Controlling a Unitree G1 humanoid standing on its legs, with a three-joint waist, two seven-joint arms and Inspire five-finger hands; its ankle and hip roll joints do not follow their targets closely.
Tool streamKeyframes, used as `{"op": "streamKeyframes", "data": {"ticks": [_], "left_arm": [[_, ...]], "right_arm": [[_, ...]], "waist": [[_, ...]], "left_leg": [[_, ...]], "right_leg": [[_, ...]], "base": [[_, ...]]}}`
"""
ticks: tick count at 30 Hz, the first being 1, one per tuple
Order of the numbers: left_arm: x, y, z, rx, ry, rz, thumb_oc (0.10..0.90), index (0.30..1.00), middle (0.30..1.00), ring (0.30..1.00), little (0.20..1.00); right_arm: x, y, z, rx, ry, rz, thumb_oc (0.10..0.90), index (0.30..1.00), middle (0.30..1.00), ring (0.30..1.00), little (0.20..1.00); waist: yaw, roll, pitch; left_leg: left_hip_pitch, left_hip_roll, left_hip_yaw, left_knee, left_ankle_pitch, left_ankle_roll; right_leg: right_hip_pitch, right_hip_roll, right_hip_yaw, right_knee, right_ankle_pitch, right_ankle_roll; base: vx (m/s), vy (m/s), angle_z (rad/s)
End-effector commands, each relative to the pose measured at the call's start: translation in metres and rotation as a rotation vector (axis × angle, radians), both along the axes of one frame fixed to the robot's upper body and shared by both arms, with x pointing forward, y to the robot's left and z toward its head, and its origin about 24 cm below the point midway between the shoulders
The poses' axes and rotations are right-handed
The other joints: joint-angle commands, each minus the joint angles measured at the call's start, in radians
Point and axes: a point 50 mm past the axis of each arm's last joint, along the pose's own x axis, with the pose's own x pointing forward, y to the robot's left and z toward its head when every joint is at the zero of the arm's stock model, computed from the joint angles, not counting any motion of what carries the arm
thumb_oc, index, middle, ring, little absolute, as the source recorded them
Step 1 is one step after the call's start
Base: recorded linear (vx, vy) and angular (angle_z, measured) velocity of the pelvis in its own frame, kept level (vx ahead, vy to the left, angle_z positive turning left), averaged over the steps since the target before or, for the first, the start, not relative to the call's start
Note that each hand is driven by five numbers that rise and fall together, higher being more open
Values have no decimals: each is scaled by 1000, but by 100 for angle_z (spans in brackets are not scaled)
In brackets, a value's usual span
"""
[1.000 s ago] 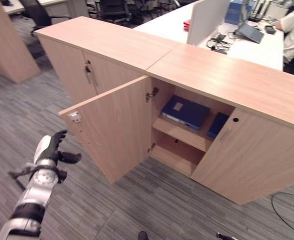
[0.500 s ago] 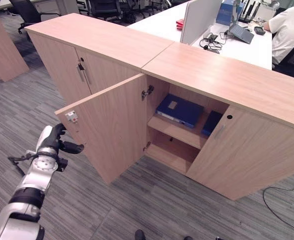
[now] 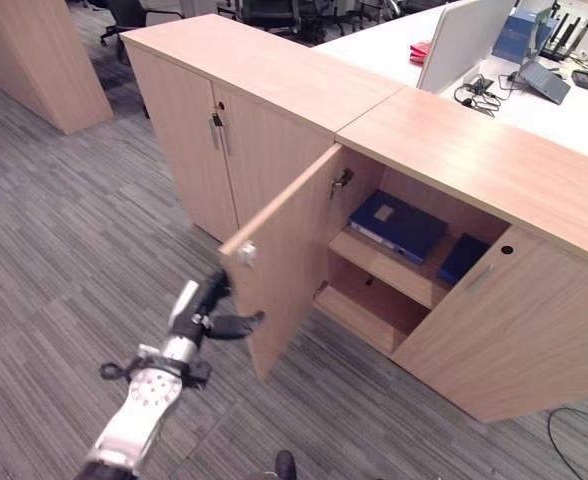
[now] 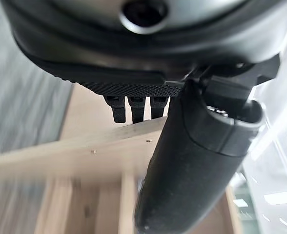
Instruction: Put the empty folder in the office cabinet
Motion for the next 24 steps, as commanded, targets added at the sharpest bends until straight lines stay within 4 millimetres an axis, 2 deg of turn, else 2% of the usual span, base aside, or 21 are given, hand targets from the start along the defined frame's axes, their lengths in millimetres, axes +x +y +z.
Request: {"op": "streamKeyframes", "data": {"ticks": [1,5,6,8,11,16,17,18,22,23,24], "left_arm": [[3,-112,75,-246,-307,-670,800,900,900,900,900],[-5,-114,66,-267,-234,-718,800,900,900,900,900],[-8,-118,54,-344,-141,-724,800,900,900,900,900],[-9,-120,43,-428,-46,-709,800,900,900,900,900],[-9,-119,30,-487,43,-670,800,900,900,900,900],[-9,-106,14,-516,94,-554,800,900,900,900,900],[-9,-89,2,-491,99,-433,800,900,900,900,900],[-9,-89,2,-491,99,-431,800,900,900,900,900],[-5,-60,-19,-372,60,-189,800,900,900,900,900],[-5,-61,-20,-371,58,-188,800,900,900,900,900],[-6,-55,-31,-295,81,-149,800,900,900,900,900]], "right_arm": [[-10,16,-6,43,87,120,800,900,900,900,900],[-6,17,-6,39,82,164,800,900,900,900,900],[1,20,-6,46,68,191,800,900,900,900,900],[7,23,-5,48,57,215,800,900,900,900,900],[10,23,-5,41,51,249,800,900,900,900,900],[11,22,-4,29,52,259,800,900,900,900,900],[9,20,-4,24,52,240,800,900,900,900,900],[9,20,-4,24,52,241,800,900,900,900,900],[4,17,-4,29,48,148,800,900,900,900,900],[4,17,-4,29,48,148,800,900,900,900,900],[3,16,-4,31,42,125,800,900,900,900,900]], "waist": [[-110,63,-38],[-107,61,-40],[-109,60,-40],[-114,60,-42],[-124,61,-42],[-134,62,-43],[-139,58,-44],[-139,58,-44],[-132,44,-50],[-132,44,-50],[-132,39,-52]], "left_leg": [[66,15,-41,-3,-163,-2],[67,19,-43,-3,-161,-3],[68,22,-43,-3,-158,-6],[70,27,-42,-3,-156,-7],[76,34,-35,-3,-154,-11],[87,52,-19,-3,-152,-20],[95,67,-6,-3,-152,-25],[96,67,-5,-3,-152,-26],[107,90,6,-3,-152,-40],[108,91,6,-3,-152,-41],[111,98,8,-2,-151,-44]], "right_leg": [[5,29,-3,-28,-19,73],[6,32,-2,-26,-24,69],[5,36,1,-23,-29,64],[7,40,2,-23,-32,59],[6,50,11,-25,-39,51],[9,72,30,-33,-54,36],[12,91,50,-43,-68,27],[12,91,51,-43,-68,26],[24,119,69,-57,-94,7],[24,120,70,-56,-95,6],[27,127,73,-58,-102,2]], "base": [[-20,-37,-4],[-14,-33,-13],[-5,-43,-24],[11,-52,-35],[23,-46,-18],[36,-73,-19],[48,-101,-25],[67,-137,-21],[48,-120,-22],[45,-110,-11],[72,-161,-16]]}}
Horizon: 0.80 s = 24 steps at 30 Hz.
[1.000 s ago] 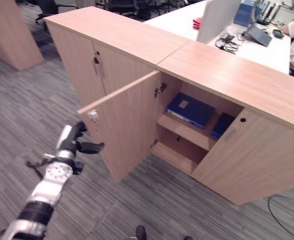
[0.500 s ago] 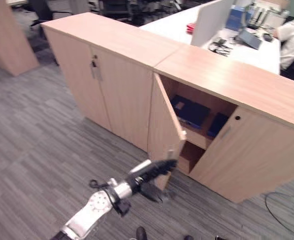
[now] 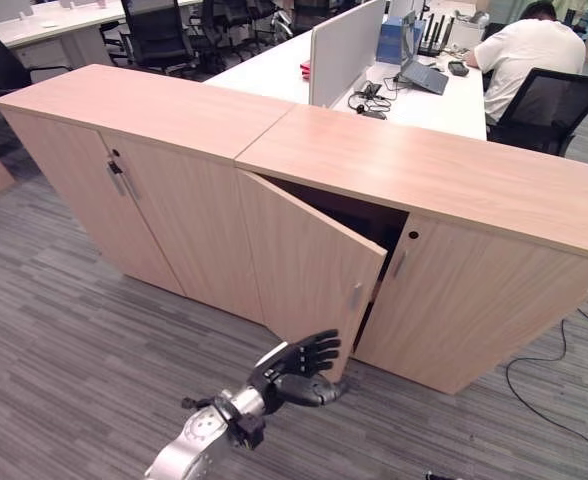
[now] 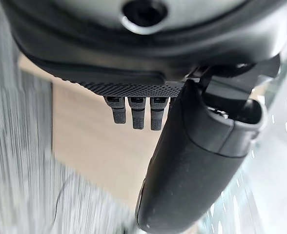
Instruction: Put the empty folder in the office cabinet
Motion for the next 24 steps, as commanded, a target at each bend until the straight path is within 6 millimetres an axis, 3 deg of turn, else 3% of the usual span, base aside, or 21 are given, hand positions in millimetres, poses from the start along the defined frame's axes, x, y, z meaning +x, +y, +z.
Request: {"op": "streamKeyframes", "data": {"ticks": [1,5,7,8,9,10,14,16,17,20,21,22,23,24], "left_arm": [[23,5,13,173,-201,27,800,900,900,900,900],[0,44,-44,287,84,181,800,900,900,900,900],[-25,62,-75,321,277,265,800,900,900,900,900],[-25,62,-75,320,275,266,800,900,900,900,900],[-38,69,-88,303,378,342,800,900,900,900,900],[-67,83,-108,298,551,446,800,900,900,900,900],[-123,107,-123,389,781,500,800,900,900,900,900],[-139,111,-124,371,827,559,800,900,900,900,900],[-148,113,-125,366,842,613,800,900,900,900,900],[-150,113,-125,338,842,657,800,900,900,900,900],[-156,113,-126,310,855,704,800,900,900,900,900],[-163,112,-127,269,872,762,800,900,900,900,900],[-163,112,-127,269,872,762,800,900,900,900,900],[-165,111,-128,263,872,781,800,900,900,900,900]], "right_arm": [[-10,1,-3,13,33,-45,800,900,900,900,900],[-12,-13,0,-24,43,-69,800,900,900,900,900],[-11,-18,1,-29,45,-79,800,900,900,900,900],[-10,-18,1,-30,44,-79,800,900,900,900,900],[-11,-19,1,-31,51,-86,800,900,900,900,900],[-9,-19,1,-31,48,-85,800,900,900,900,900],[-1,-25,4,-40,38,-72,800,900,900,900,900],[-2,-30,6,-51,40,-83,800,900,900,900,900],[-3,-32,6,-54,42,-92,800,900,900,900,900],[-5,-34,6,-60,43,-103,800,900,900,900,900],[-7,-34,6,-60,45,-111,800,900,900,900,900],[-12,-34,5,-59,55,-122,800,900,900,900,900],[-12,-34,5,-59,55,-122,800,900,900,900,900],[-14,-33,5,-64,63,-101,800,900,900,900,900]], "waist": [[7,11,16],[-12,12,6],[-23,9,2],[-22,10,3],[-26,8,1],[-33,1,-1],[-32,-21,9],[-12,-22,25],[12,-23,40],[28,-28,51],[41,-33,62],[59,-47,80],[58,-47,79],[74,-45,95]], "left_leg": [[63,32,-90,-4,-135,-49],[81,63,-56,14,-134,-68],[84,83,-34,43,-142,-78],[84,84,-33,45,-143,-79],[85,97,-24,62,-148,-84],[84,120,-8,104,-157,-93],[60,172,0,275,-188,-96],[22,194,-48,384,-168,-98],[-27,174,-129,426,-140,-93],[-83,144,-191,449,-150,-85],[-117,113,-233,441,-167,-77],[-189,53,-284,412,-167,-60],[-190,52,-284,411,-167,-59],[-229,9,-336,401,-157,-63]], "right_leg": [[20,34,-12,13,-124,37],[23,69,22,12,-152,16],[24,87,45,14,-164,1],[24,88,46,14,-165,0],[24,99,54,17,-174,-8],[26,117,75,23,-190,-21],[40,151,129,42,-224,-53],[47,171,153,47,-236,-70],[52,179,166,49,-245,-78],[52,174,168,51,-246,-79],[55,169,171,52,-249,-76],[44,152,166,55,-237,-76],[43,151,165,55,-237,-75],[38,155,182,61,-232,-72]], "base": [[96,-208,-18],[76,-158,-26],[53,-131,-21],[42,-110,-33],[57,-180,-36],[79,-238,-26],[62,-197,-52],[32,-156,-53],[12,-101,-66],[-11,-46,-33],[-66,-12,-17],[-65,-13,-12],[-88,11,8],[0,0,0]]}}
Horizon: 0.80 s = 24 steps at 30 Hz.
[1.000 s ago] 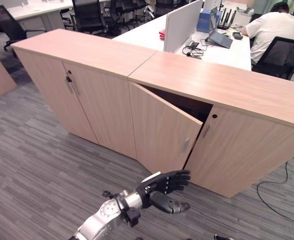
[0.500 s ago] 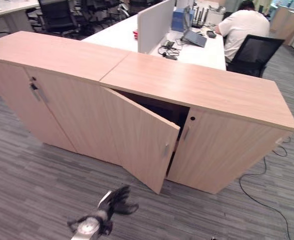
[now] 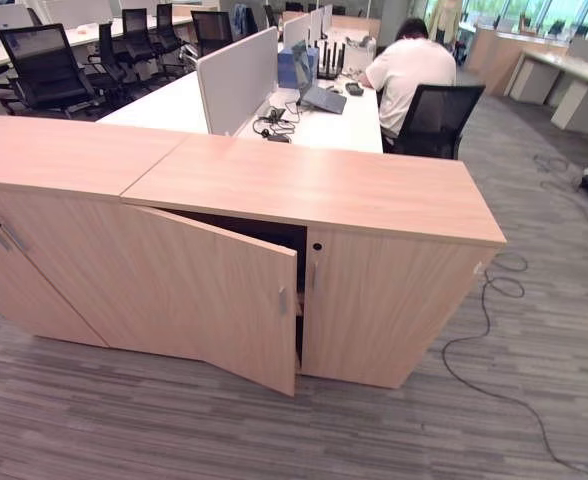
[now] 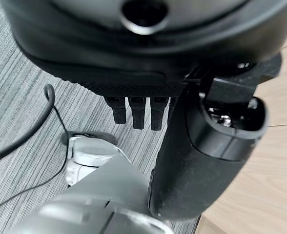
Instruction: Put the empty folder in the office cabinet
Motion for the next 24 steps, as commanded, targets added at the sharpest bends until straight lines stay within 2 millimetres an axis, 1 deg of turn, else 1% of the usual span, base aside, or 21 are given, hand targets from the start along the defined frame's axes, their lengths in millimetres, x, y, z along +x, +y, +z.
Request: {"op": "streamKeyframes", "data": {"ticks": [1,2,3,4,5,6,8,10,12,13,15,16,17,20,21,24], "left_arm": [[-8,12,3,37,4,68,800,900,900,900,900],[-10,12,3,45,11,59,800,900,900,900,900],[-10,12,3,45,11,59,800,900,900,900,900],[-10,12,3,72,16,35,800,900,900,900,900],[-10,12,3,73,16,35,800,900,900,900,900],[-7,14,4,93,20,9,800,900,900,900,900],[4,17,6,120,-1,-37,800,900,900,900,900],[28,16,10,144,-60,-112,800,900,900,900,900],[56,13,17,181,-133,-241,800,900,900,900,900],[72,8,21,203,-172,-335,800,900,900,900,900],[89,1,26,228,-214,-492,800,900,900,900,900],[89,1,26,228,-214,-493,800,900,900,900,900],[104,-10,33,278,-245,-756,800,900,900,900,900],[100,-12,29,265,-209,-794,800,900,900,900,900],[90,-15,23,228,-175,-761,800,900,900,900,900],[74,-19,14,192,-112,-748,800,900,900,900,900]], "right_arm": [[13,-6,2,-28,-14,23,800,900,900,900,900],[10,-4,2,-26,-4,37,800,900,900,900,900],[10,-4,2,-26,-4,37,800,900,900,900,900],[6,-1,0,-24,7,49,800,900,900,900,900],[6,-1,0,-24,7,49,800,900,900,900,900],[12,0,0,-24,-10,45,800,900,900,900,900],[16,2,0,-19,-23,53,800,900,900,900,900],[17,3,0,-27,-21,80,800,900,900,900,900],[18,0,1,-46,-20,109,800,900,900,900,900],[20,-2,2,-58,-20,121,800,900,900,900,900],[23,-3,3,-68,-24,141,800,900,900,900,900],[23,-3,3,-68,-24,141,800,900,900,900,900],[26,-9,5,-92,-31,159,800,900,900,900,900],[30,-13,7,-106,-36,166,800,900,900,900,900],[30,-14,7,-112,-32,166,800,900,900,900,900],[24,-13,6,-113,-3,176,800,900,900,900,900]], "waist": [[44,-41,87],[46,-38,84],[46,-38,85],[47,-22,67],[45,-23,65],[41,-16,48],[37,-11,30],[34,-9,18],[27,-5,14],[21,-2,11],[11,4,-1],[11,4,-1],[-3,17,-4],[-6,22,-7],[-9,25,-10],[-12,28,-14]], "left_leg": [[23,-103,-34,-91,3,79],[42,-107,-39,-118,8,79],[44,-107,-39,-119,8,79],[121,-123,-43,-235,19,89],[119,-124,-44,-238,23,90],[148,-128,-50,-310,44,94],[179,-132,-54,-391,77,96],[189,-142,-79,-450,110,89],[195,-149,-96,-469,107,89],[192,-151,-95,-469,107,91],[183,-153,-86,-469,106,95],[182,-153,-86,-469,106,95],[188,-153,-69,-469,99,101],[192,-153,-60,-469,94,103],[198,-154,-58,-469,89,106],[205,-155,-55,-469,84,110]], "right_leg": [[57,15,-25,43,-149,117],[60,19,-20,40,-147,120],[61,19,-20,40,-147,120],[70,21,-23,37,-146,129],[67,20,-25,37,-145,129],[65,19,-28,35,-143,134],[66,18,-30,29,-140,139],[67,19,-26,14,-136,143],[74,23,-26,-1,-129,148],[72,23,-27,-9,-123,154],[60,18,-24,-10,-118,162],[59,19,-23,-10,-118,162],[54,13,-9,-10,-112,170],[54,11,1,-10,-110,173],[56,9,7,-10,-110,174],[59,7,13,-10,-110,175]], "base": [[-1,40,-21],[23,28,-38],[84,98,-32],[65,88,-25],[108,153,-13],[73,100,-5],[75,108,-5],[39,70,-11],[21,51,-4],[9,64,3],[7,61,7],[32,127,0],[28,100,-5],[38,100,-9],[31,55,-14],[27,49,-7]]}}
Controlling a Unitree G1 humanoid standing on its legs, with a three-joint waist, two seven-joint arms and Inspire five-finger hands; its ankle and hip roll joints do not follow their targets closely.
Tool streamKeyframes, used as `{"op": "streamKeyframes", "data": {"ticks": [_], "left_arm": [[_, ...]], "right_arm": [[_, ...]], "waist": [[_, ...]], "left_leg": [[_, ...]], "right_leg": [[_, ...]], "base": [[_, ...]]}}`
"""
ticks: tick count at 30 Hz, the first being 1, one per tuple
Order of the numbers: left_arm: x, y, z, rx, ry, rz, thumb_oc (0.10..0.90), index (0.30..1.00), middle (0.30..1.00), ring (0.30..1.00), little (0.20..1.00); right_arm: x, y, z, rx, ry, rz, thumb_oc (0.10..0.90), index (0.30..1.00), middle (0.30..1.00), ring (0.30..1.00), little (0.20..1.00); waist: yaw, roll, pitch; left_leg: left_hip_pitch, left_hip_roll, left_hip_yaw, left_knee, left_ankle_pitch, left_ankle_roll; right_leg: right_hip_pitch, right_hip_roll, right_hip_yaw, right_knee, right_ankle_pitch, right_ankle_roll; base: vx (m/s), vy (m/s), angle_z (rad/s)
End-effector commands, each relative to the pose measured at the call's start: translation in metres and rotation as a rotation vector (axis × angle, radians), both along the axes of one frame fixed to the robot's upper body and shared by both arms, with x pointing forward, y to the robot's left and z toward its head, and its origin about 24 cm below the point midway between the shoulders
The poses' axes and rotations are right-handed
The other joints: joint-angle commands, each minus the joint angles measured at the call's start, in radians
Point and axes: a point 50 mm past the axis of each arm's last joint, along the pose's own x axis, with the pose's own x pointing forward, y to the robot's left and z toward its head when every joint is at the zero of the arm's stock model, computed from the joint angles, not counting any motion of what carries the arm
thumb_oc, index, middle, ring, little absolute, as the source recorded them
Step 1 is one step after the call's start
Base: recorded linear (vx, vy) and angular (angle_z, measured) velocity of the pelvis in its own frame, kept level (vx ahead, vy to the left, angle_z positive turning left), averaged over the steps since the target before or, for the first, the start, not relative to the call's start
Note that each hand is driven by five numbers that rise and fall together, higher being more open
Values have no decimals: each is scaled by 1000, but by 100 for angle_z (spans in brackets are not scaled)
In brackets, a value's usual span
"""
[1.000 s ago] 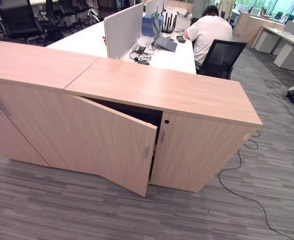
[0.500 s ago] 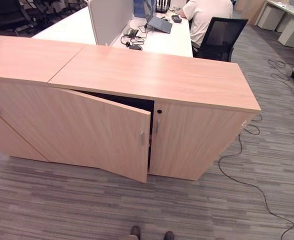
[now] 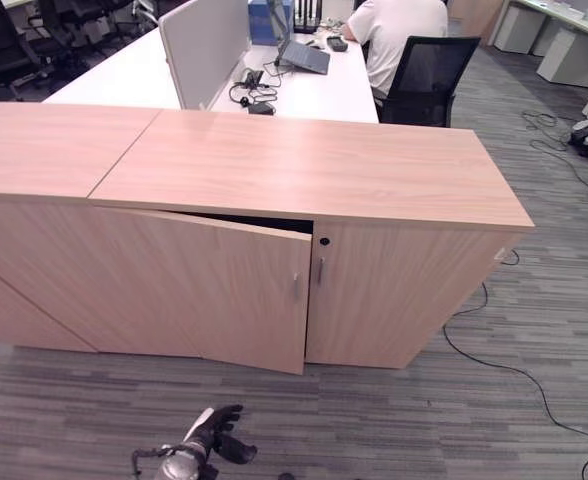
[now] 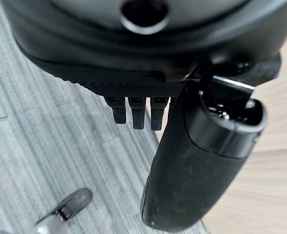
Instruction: Put the empty folder in the office cabinet
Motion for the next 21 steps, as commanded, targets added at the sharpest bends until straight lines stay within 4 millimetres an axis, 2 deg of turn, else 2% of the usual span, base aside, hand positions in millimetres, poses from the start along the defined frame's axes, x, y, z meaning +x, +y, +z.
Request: {"op": "streamKeyframes", "data": {"ticks": [1,2,4,6,10,15,18,19,21], "left_arm": [[-18,2,-8,2,70,21,800,900,900,900,900],[-32,3,-13,14,128,23,800,900,900,900,900],[-39,5,-15,20,157,34,800,900,900,900,900],[-59,11,-19,20,221,100,800,900,900,900,900],[-74,14,-21,6,256,187,800,900,900,900,900],[-72,13,-21,-3,245,208,800,900,900,900,900],[-62,9,-20,-4,215,179,800,900,900,900,900],[-48,5,-18,-5,174,146,800,900,900,900,900],[-41,2,-17,-7,155,122,800,900,900,900,900]], "right_arm": [[2,-24,7,-90,24,71,800,900,900,900,900],[-2,-24,7,-94,36,69,800,900,900,900,900],[-4,-26,7,-100,43,64,800,900,900,900,900],[-9,-27,7,-99,54,45,800,900,900,900,900],[-15,-27,6,-94,67,20,800,900,900,900,900],[-18,-23,4,-88,75,22,800,900,900,900,900],[-16,-20,4,-85,69,30,800,900,900,900,900],[-13,-16,3,-79,62,40,800,900,900,900,900],[-12,-16,3,-83,58,44,800,900,900,900,900]], "waist": [[16,0,-21],[14,2,-24],[14,2,-25],[15,3,-26],[18,3,-28],[20,2,-30],[19,2,-31],[16,2,-31],[12,4,-32]], "left_leg": [[-11,3,-63,-7,-91,-57],[-8,2,-62,-7,-95,-55],[-6,1,-61,-7,-96,-55],[-1,1,-60,-7,-100,-53],[5,0,-61,-7,-104,-51],[8,-1,-61,-7,-106,-50],[10,-1,-61,-7,-108,-50],[10,-2,-59,-7,-110,-49],[12,-1,-54,-7,-111,-49]], "right_leg": [[10,49,-23,7,-116,38],[11,48,-19,7,-116,39],[11,48,-18,7,-116,40],[15,46,-15,7,-118,40],[19,44,-14,7,-120,42],[22,43,-15,7,-121,42],[22,41,-14,7,-120,44],[21,40,-11,7,-118,45],[20,41,-10,7,-118,45]], "base": [[14,39,-8],[12,36,-9],[6,18,-4],[9,17,1],[0,0,0],[0,0,0],[-3,5,-1],[-7,18,-4],[0,0,0]]}}
